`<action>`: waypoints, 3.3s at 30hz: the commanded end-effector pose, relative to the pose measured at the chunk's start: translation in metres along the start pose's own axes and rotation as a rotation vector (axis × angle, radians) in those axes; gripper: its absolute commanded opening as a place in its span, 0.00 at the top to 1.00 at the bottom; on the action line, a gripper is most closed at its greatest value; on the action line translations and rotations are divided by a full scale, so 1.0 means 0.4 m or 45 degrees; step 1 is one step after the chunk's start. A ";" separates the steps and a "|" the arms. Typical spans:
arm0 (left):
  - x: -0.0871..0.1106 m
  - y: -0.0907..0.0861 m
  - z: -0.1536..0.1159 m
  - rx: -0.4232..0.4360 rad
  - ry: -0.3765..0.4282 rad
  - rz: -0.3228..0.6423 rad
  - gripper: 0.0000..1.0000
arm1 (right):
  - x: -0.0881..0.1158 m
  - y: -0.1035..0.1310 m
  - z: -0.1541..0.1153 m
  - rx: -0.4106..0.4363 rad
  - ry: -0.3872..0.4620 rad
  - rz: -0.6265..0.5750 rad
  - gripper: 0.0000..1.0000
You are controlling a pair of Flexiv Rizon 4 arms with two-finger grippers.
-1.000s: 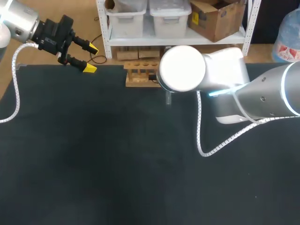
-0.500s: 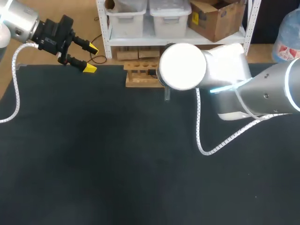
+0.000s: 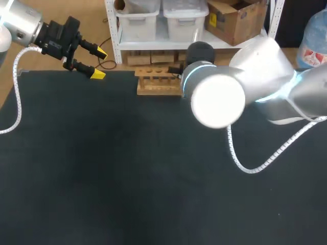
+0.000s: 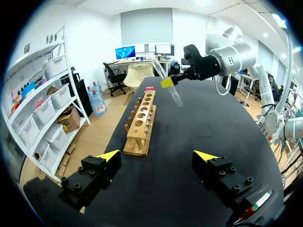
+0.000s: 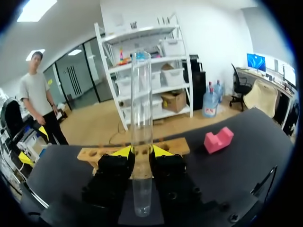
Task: Grasp the test tube, adjust it, and insert it.
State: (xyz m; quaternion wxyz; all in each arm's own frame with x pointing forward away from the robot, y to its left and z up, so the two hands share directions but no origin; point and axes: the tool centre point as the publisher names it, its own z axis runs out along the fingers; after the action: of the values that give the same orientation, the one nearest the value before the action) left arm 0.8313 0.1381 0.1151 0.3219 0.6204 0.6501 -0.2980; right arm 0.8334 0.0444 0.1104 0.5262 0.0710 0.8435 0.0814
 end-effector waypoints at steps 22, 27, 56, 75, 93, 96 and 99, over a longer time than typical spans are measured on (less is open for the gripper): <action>0.001 -0.001 0.001 -0.002 0.000 0.002 0.00 | -0.046 -0.049 -0.055 -0.019 -0.088 -0.042 1.00; 0.001 -0.001 0.001 -0.002 0.000 0.002 0.00 | -0.060 -0.044 -0.054 -0.026 -0.173 0.015 1.00; 0.001 -0.001 0.001 -0.002 0.000 0.002 0.00 | -0.195 0.028 0.036 -0.169 -0.533 -0.143 1.00; 0.001 -0.001 0.001 -0.002 0.000 0.002 0.00 | -0.180 0.015 0.086 -0.226 -0.621 -0.200 1.00; 0.001 -0.001 0.001 -0.002 0.000 0.002 0.00 | -0.169 0.011 0.133 -0.247 -0.617 -0.218 1.00; 0.001 -0.001 0.001 -0.002 0.000 0.002 0.00 | -0.167 0.010 0.137 -0.245 -0.612 -0.219 1.00; 0.001 -0.001 0.001 -0.002 0.000 0.002 0.00 | -0.165 0.008 0.141 -0.245 -0.609 -0.222 1.00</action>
State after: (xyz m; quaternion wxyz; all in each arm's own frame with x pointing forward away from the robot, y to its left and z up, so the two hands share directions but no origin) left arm 0.8313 0.1381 0.1151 0.3219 0.6204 0.6501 -0.2980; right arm 0.9109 0.0402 0.1456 0.7195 0.0148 0.6927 0.0480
